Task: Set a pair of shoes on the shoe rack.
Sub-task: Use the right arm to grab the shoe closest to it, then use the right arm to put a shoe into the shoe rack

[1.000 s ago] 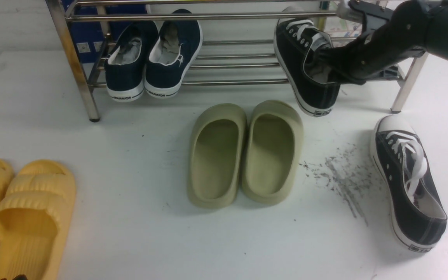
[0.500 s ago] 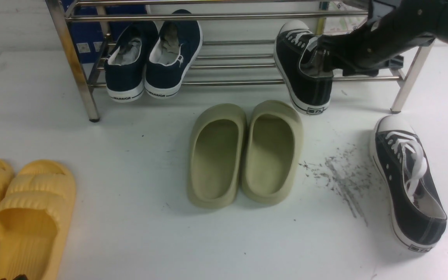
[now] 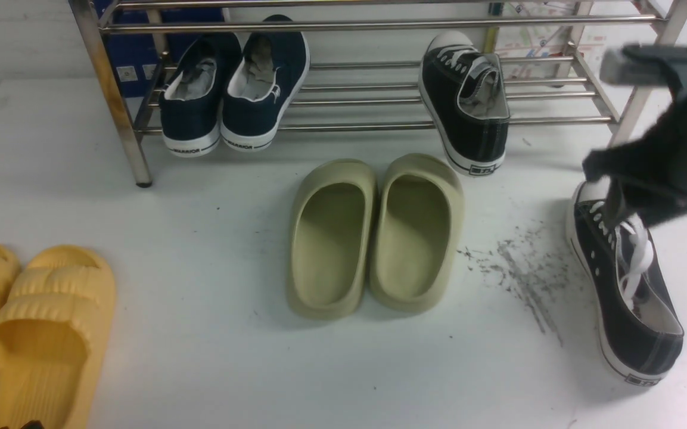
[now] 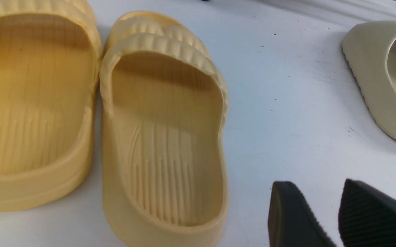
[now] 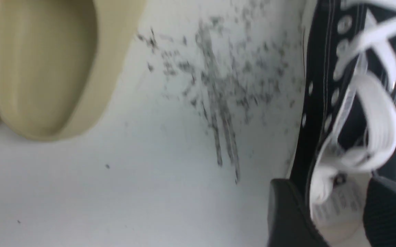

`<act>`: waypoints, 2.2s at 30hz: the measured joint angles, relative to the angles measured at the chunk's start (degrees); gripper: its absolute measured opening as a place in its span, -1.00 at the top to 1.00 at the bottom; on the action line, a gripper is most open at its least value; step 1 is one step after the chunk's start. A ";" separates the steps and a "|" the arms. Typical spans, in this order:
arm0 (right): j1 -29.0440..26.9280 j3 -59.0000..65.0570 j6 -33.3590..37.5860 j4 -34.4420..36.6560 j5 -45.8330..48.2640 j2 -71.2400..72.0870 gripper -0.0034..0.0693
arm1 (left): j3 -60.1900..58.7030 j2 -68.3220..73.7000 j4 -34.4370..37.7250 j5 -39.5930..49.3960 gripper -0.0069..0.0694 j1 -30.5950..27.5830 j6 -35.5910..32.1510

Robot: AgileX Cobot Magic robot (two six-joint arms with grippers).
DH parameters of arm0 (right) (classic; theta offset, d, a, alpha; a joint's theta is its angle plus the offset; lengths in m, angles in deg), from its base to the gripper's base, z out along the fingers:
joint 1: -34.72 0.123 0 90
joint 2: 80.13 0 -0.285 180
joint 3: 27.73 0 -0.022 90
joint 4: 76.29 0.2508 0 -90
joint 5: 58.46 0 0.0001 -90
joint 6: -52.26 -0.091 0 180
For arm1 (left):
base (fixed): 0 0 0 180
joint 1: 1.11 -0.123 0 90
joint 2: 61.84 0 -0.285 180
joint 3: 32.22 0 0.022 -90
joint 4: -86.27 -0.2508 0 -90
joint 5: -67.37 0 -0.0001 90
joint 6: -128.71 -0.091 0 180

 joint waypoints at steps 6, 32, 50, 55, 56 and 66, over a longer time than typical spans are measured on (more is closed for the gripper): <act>0.00 16.09 -1.67 0.84 -12.04 3.24 0.00 | 0.00 0.00 0.00 0.00 0.20 0.00 0.00; 0.17 19.63 9.06 -3.08 -21.06 8.02 0.86 | 0.00 0.00 0.00 0.00 0.20 0.00 0.00; 0.04 1.87 30.83 -3.49 -20.72 -4.24 0.86 | 0.00 0.00 0.00 0.00 0.19 0.00 0.00; -1.13 -3.67 31.70 -3.49 -20.89 -8.99 0.86 | 0.00 0.00 0.00 0.00 0.19 0.00 0.00; -1.20 -3.84 31.86 -3.49 -20.89 -9.17 0.86 | 0.00 0.00 0.00 0.00 0.19 0.00 0.00; -1.52 -14.57 33.99 -3.51 -20.80 -18.96 0.86 | 0.00 0.00 0.00 0.00 0.19 0.00 0.00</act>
